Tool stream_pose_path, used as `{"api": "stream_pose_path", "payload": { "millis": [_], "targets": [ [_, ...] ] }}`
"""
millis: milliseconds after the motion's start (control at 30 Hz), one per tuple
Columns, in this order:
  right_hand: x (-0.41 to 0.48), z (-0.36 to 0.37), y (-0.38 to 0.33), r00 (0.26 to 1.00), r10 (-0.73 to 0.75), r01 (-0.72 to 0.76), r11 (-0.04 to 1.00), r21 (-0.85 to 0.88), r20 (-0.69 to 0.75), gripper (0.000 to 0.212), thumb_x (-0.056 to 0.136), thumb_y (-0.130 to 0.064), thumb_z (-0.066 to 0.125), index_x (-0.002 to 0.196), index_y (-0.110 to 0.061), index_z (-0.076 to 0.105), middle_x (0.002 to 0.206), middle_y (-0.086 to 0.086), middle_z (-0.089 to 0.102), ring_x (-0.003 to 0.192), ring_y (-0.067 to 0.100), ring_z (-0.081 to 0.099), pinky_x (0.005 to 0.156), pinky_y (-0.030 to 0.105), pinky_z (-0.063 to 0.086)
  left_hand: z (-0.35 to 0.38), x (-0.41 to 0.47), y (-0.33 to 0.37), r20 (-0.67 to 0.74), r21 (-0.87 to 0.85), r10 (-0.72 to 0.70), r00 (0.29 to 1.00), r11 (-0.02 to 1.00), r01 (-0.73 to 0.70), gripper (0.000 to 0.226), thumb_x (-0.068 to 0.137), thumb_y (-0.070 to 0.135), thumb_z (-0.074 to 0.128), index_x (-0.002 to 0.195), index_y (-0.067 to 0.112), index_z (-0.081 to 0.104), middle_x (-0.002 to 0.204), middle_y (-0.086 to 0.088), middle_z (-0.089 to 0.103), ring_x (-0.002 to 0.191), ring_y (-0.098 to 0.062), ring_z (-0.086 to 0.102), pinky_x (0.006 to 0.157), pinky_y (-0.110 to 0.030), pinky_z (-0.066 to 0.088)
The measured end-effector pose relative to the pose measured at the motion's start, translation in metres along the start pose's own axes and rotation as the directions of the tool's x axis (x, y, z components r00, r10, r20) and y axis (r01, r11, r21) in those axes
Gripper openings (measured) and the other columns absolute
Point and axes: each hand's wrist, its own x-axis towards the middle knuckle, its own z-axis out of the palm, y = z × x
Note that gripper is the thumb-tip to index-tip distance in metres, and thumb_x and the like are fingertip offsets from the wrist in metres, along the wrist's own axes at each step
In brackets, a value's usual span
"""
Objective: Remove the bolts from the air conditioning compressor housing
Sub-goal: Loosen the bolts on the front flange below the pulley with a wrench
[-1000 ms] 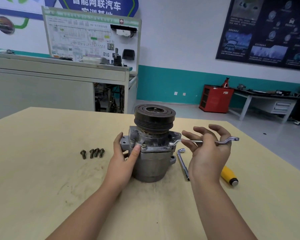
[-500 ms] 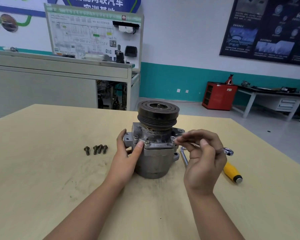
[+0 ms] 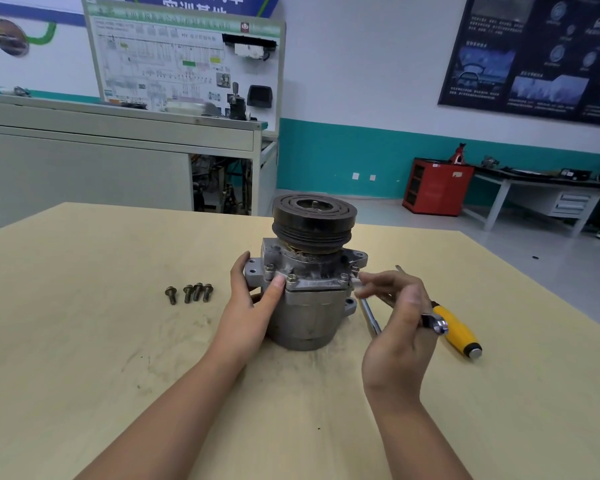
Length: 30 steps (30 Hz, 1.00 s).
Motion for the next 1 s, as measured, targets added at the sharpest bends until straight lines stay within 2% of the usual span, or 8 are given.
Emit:
{"api": "stream_pose_path", "payload": {
  "millis": [167, 300, 400, 500, 600, 767, 900, 1000],
  "targets": [
    [0.009, 0.003, -0.002, 0.968, 0.237, -0.224, 0.965, 0.135, -0.088, 0.025, 0.083, -0.021, 0.033, 0.061, -0.020, 0.046, 0.054, -0.011, 0.042, 0.054, 0.010, 0.047, 0.060, 0.017, 0.044, -0.001, 0.000, 0.003, 0.016, 0.001, -0.008, 1.000, 1.000, 0.008, 0.094, 0.059, 0.077, 0.046, 0.142, 0.046, 0.015, 0.127, 0.017, 0.049, 0.087, 0.031, 0.046, 0.074, -0.005, 0.035],
    [0.031, 0.003, -0.008, 0.941, 0.332, -0.315, 0.929, 0.194, -0.062, 0.039, 0.082, -0.039, 0.031, 0.047, -0.027, 0.040, 0.048, -0.009, 0.033, 0.045, 0.011, 0.026, 0.043, 0.023, 0.021, -0.001, -0.001, 0.003, 0.024, -0.006, -0.009, 1.000, 1.000, 0.009, 0.090, 0.060, 0.076, 0.047, 0.141, 0.049, 0.016, 0.125, 0.020, 0.050, 0.090, 0.028, 0.048, 0.080, -0.015, 0.039],
    [0.042, 0.002, -0.009, 0.978, 0.203, -0.205, 0.978, 0.027, 0.045, 0.038, 0.084, -0.050, 0.032, 0.058, -0.024, 0.041, 0.051, -0.008, 0.040, 0.049, 0.009, 0.034, 0.047, 0.022, 0.029, -0.001, -0.001, 0.004, 0.036, -0.006, -0.006, 0.999, 1.000, 0.006, 0.093, 0.058, 0.078, 0.047, 0.141, 0.048, 0.015, 0.125, 0.020, 0.051, 0.090, 0.028, 0.050, 0.080, -0.016, 0.041],
    [0.047, 0.001, -0.009, 0.973, 0.177, -0.174, 0.984, -0.035, 0.150, 0.042, 0.093, -0.051, 0.030, 0.069, -0.021, 0.046, 0.052, -0.011, 0.046, 0.051, 0.004, 0.041, 0.050, 0.019, 0.035, -0.001, -0.001, 0.003, 0.031, -0.004, -0.015, 0.999, 1.000, 0.015, 0.093, 0.057, 0.079, 0.047, 0.139, 0.050, 0.016, 0.128, 0.017, 0.051, 0.103, 0.011, 0.054, 0.092, -0.026, 0.045],
    [0.049, 0.001, -0.016, 0.981, 0.159, -0.158, 0.987, -0.012, 0.110, 0.048, 0.086, -0.066, 0.033, 0.081, -0.021, 0.049, 0.047, -0.012, 0.038, 0.044, 0.005, 0.033, 0.043, 0.021, 0.033, -0.002, -0.001, 0.002, 0.027, -0.007, -0.011, 1.000, 1.000, 0.011, 0.092, 0.057, 0.081, 0.048, 0.138, 0.052, 0.016, 0.121, 0.025, 0.050, 0.096, 0.021, 0.053, 0.085, -0.018, 0.044],
    [0.053, 0.000, -0.022, 0.988, 0.140, -0.144, 0.988, 0.063, 0.068, 0.027, 0.094, -0.051, 0.028, 0.083, -0.028, 0.038, 0.046, -0.013, 0.033, 0.041, 0.005, 0.025, 0.039, 0.017, 0.024, 0.000, 0.000, 0.000, -0.026, 0.000, 0.019, 0.999, 1.000, -0.019, 0.099, 0.052, 0.095, 0.042, 0.138, 0.050, 0.021, 0.114, 0.033, 0.050, 0.094, 0.025, 0.050, 0.078, -0.009, 0.038],
    [0.058, 0.002, -0.019, 0.971, 0.149, -0.176, 0.974, 0.143, 0.185, 0.033, 0.092, -0.051, 0.034, 0.073, -0.025, 0.041, 0.055, -0.013, 0.041, 0.048, 0.007, 0.031, 0.043, 0.021, 0.026, 0.001, 0.002, -0.002, -0.039, -0.029, 0.008, 0.999, 1.000, -0.009, 0.095, 0.048, 0.095, 0.045, 0.133, 0.055, 0.024, 0.114, 0.036, 0.049, 0.102, 0.018, 0.051, 0.088, -0.020, 0.041],
    [0.065, 0.002, -0.014, 0.934, 0.269, -0.309, 0.939, 0.151, 0.237, 0.042, 0.090, -0.057, 0.035, 0.069, -0.024, 0.050, 0.053, -0.013, 0.044, 0.047, 0.005, 0.033, 0.041, 0.018, 0.027, 0.000, 0.002, -0.002, -0.016, -0.047, -0.009, 1.000, 0.999, 0.008, 0.092, 0.047, 0.095, 0.048, 0.129, 0.060, 0.025, 0.123, 0.024, 0.054, 0.112, 0.006, 0.053, 0.097, -0.029, 0.043]
  ]
}}
